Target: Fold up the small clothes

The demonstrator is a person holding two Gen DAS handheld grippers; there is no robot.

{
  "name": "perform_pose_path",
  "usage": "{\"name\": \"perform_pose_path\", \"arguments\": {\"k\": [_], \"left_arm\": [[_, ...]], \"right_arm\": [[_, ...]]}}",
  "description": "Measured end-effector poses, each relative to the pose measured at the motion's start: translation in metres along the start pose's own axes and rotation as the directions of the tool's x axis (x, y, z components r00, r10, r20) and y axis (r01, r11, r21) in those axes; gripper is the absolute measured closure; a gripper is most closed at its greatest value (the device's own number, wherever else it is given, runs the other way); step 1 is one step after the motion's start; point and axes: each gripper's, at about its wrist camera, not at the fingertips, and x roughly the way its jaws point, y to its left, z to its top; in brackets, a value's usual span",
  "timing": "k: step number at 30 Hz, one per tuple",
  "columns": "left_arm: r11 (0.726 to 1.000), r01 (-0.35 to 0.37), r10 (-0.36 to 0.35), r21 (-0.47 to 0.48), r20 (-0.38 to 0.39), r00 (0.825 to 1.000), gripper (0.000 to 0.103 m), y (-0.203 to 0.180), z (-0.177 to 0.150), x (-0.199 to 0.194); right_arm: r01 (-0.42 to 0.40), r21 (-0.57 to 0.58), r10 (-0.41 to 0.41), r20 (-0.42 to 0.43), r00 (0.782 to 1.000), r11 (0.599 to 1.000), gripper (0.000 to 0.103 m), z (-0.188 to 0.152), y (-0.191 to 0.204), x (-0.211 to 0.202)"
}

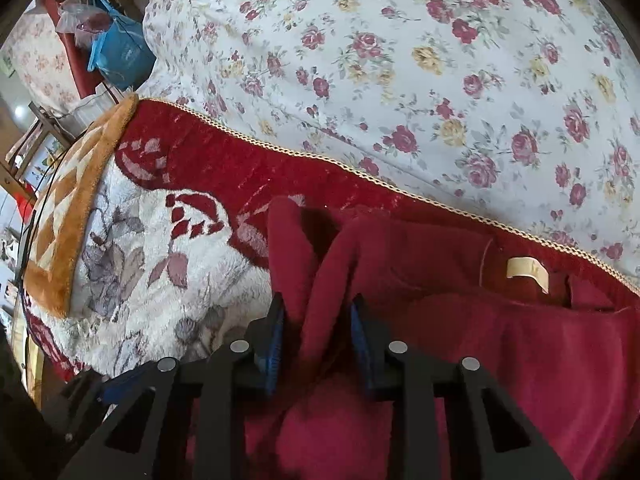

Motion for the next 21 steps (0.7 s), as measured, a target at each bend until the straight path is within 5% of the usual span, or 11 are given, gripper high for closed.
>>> {"name": "perform_pose_path", "arguments": {"k": [1,3,5,7,11,15,19,20,21], "left_arm": [[1.000,0.010,-0.010,-0.014,0.004,1.000,0.017,0.000,0.001,0.000],[0.999,0.039,-0.039,-0.038,-0.007,0.999,0.048,-0.001,0.002,0.001],[0.997,0.071,-0.072,-0.024,-0.012,0.997,0.058,-0.007,0.001,0.001],[0.998,0.057,-0.057,0.009,0.008,0.998,0.061,-0.012,-0.002,-0.002],[0.994,0.112,-0.112,-0.005,0.012,0.994,0.070,-0.009,-0.003,-0.007],[0.990,0.143,-0.143,-0.004,0.019,0.990,0.071,-0.009,-0.003,-0.012],[0.990,0.134,-0.135,0.031,0.018,0.991,0.071,-0.015,-0.005,-0.014],[0.991,0.126,-0.127,0.037,0.015,0.992,0.071,-0.016,-0.006,-0.014],[0.993,0.112,-0.112,0.041,0.012,0.994,0.071,-0.016,-0.006,-0.014]], "right_arm": [[-0.002,0.000,0.002,-0.002,1.000,1.000,0.070,0.000,-0.001,0.000],[-0.004,0.002,0.004,-0.005,1.000,1.000,0.070,0.001,-0.001,-0.001],[-0.016,0.005,0.016,-0.023,1.000,1.000,0.070,0.003,-0.003,-0.001],[-0.022,0.011,0.023,-0.042,0.999,1.000,0.067,0.006,-0.004,-0.002],[-0.021,0.035,0.024,-0.080,0.997,0.999,0.034,0.015,-0.002,-0.001],[-0.033,0.008,0.034,-0.118,0.992,0.999,0.017,0.026,0.015,0.005],[0.022,-0.120,-0.045,-0.191,0.981,0.993,0.019,0.021,0.039,0.028],[0.049,-0.137,-0.075,-0.190,0.979,0.989,0.029,0.017,0.041,0.032],[0.079,-0.141,-0.105,-0.185,0.977,0.987,0.049,0.014,0.038,0.034]]}}
